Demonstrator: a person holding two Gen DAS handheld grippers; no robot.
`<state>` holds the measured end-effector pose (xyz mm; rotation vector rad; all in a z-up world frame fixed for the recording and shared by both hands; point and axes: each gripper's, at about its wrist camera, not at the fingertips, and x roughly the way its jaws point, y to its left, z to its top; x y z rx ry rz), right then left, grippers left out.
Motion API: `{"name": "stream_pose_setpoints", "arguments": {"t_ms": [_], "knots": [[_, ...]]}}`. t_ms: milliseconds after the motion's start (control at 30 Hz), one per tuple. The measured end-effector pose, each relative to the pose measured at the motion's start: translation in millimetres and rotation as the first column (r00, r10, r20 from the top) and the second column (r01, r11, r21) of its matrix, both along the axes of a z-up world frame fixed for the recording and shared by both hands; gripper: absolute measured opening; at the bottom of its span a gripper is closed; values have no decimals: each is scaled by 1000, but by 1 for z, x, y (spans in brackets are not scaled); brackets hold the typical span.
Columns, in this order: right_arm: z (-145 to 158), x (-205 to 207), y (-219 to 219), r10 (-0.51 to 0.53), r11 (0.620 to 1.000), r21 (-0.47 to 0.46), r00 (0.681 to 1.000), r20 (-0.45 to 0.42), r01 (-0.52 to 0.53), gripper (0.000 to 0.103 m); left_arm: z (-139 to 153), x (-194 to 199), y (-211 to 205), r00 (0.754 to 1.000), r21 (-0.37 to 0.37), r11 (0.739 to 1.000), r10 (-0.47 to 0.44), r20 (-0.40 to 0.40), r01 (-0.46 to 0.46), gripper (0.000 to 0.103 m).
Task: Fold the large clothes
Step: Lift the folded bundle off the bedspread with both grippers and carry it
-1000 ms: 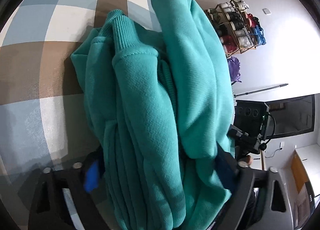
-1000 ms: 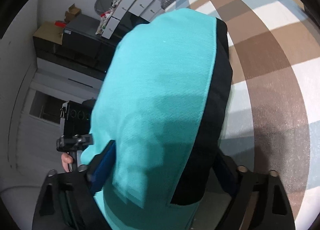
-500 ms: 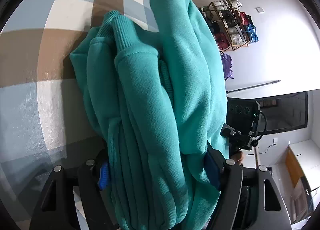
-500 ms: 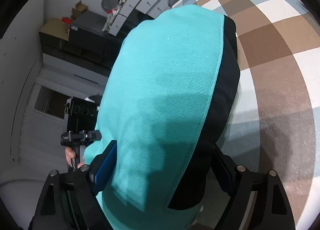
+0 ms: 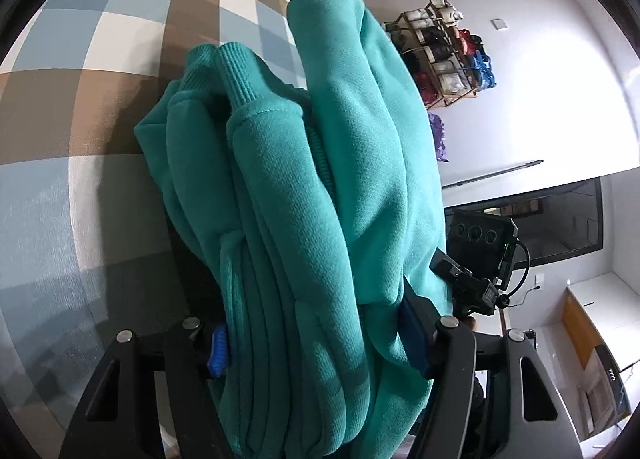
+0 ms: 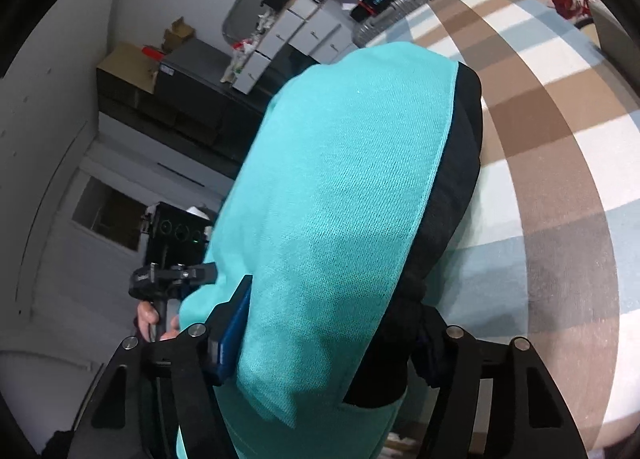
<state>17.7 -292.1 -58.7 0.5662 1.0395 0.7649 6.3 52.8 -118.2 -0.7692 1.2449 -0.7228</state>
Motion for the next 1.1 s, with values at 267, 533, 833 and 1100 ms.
{"name": "stream_pose_setpoints", "arguments": {"t_ms": [267,533,833,1100], "knots": [[36,-10,22,14,1000,18,997,72,-15,65,34,-17,18,998,10,999,30,49,-30,61],[107,-8,64,47,996,70,983,179,-61,65,108,-41,62,987,30,995,94,133,-98,61],[192,-8,189,187,969,106,947,263,-221,65,211,-99,169,944,107,955,250,216,-277,62],[238,-12,335,285,899,241,906,312,-366,65,313,-157,285,869,275,844,364,336,-460,62]]}}
